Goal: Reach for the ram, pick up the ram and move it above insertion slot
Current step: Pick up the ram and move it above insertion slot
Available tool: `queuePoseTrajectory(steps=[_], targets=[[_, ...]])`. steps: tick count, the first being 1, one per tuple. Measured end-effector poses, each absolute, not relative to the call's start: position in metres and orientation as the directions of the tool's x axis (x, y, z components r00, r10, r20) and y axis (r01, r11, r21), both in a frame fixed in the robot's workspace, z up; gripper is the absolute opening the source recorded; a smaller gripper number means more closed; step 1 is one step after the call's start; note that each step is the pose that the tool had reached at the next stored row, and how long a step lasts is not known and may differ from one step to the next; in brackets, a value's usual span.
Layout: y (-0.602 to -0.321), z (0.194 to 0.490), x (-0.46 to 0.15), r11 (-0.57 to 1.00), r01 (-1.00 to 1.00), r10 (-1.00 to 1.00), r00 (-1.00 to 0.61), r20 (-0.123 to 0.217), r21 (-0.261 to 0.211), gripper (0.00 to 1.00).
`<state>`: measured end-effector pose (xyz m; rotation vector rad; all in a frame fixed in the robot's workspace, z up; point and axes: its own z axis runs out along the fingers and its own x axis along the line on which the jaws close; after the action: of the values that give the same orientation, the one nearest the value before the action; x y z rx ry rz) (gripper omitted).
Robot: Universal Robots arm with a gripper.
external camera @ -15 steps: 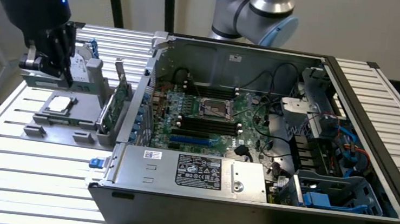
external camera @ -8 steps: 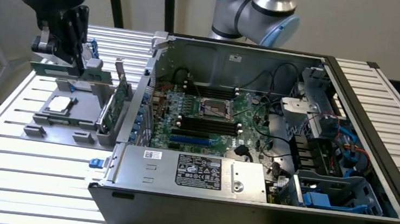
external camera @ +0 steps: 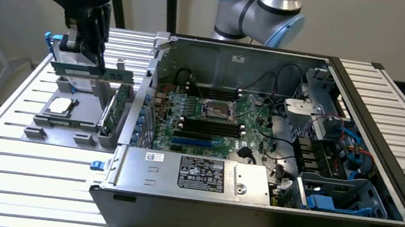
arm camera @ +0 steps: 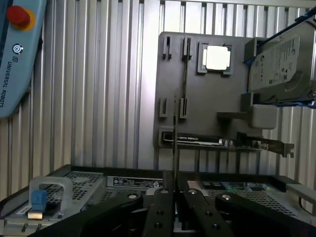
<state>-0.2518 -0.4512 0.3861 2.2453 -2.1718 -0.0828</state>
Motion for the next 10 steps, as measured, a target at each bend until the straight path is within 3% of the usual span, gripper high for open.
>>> queuePoseTrajectory(steps=[10], targets=[[-0.451, 0.386, -0.206, -0.044, -0.998, -0.998, 0.042, -0.043, 0.048, 0.13]])
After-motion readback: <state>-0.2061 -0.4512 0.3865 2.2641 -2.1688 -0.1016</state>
